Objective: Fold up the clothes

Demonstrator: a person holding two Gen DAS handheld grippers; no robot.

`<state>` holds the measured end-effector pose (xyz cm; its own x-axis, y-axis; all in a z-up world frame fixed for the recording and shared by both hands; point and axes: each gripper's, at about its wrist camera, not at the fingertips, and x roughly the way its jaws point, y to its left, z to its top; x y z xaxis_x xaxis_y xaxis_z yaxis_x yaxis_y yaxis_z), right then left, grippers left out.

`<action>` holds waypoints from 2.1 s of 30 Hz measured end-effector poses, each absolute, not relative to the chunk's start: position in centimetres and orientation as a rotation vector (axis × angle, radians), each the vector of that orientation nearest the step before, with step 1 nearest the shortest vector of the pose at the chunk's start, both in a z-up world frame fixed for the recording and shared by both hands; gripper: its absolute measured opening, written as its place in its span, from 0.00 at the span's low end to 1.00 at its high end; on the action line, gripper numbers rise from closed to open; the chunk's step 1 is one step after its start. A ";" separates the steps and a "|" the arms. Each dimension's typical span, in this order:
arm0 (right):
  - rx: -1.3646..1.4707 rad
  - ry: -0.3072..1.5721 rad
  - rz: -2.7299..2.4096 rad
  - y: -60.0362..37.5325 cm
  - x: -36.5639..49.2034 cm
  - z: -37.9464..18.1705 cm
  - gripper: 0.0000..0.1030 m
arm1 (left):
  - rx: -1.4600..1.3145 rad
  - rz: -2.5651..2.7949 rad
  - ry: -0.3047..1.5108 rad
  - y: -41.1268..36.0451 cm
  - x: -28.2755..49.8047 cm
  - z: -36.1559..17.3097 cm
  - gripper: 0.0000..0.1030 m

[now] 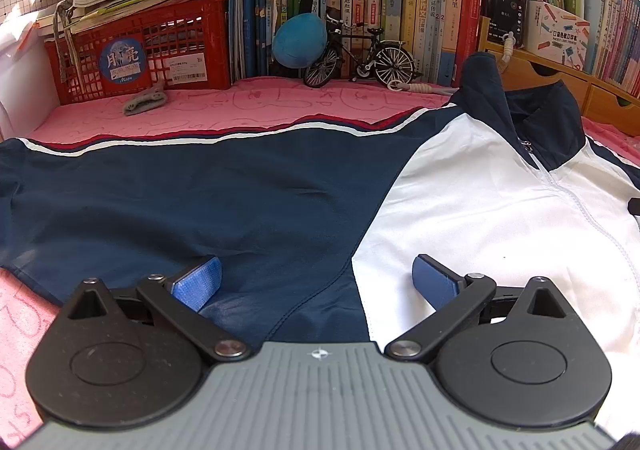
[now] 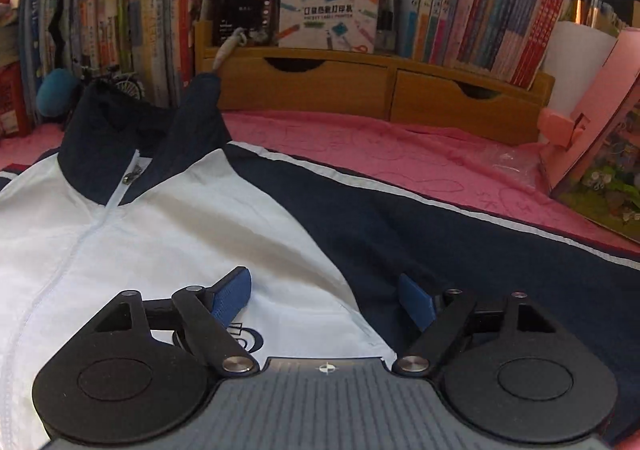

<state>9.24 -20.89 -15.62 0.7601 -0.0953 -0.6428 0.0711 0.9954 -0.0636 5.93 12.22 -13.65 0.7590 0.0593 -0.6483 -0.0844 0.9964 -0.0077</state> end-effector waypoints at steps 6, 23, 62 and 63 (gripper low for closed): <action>0.039 0.719 -0.174 -23.3 12.6 -16.1 0.95 | -0.092 0.221 0.697 15.4 8.7 -13.5 0.95; -0.190 0.630 0.186 -18.8 16.0 -13.1 0.92 | 0.304 -0.414 0.487 7.6 16.0 -11.8 1.00; -0.016 0.572 0.154 -17.5 19.8 -10.5 0.08 | 0.084 -0.218 0.552 7.1 23.5 -9.1 0.00; -0.013 0.564 0.144 -17.4 20.4 -10.3 0.06 | 0.074 -0.196 0.551 7.2 24.3 -8.9 0.00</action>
<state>20.38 -17.43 -10.27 0.8353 0.1326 -0.5336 -0.1400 0.9898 0.0269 24.29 7.18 -8.88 0.8340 -0.1650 -0.5265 0.2047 0.9787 0.0175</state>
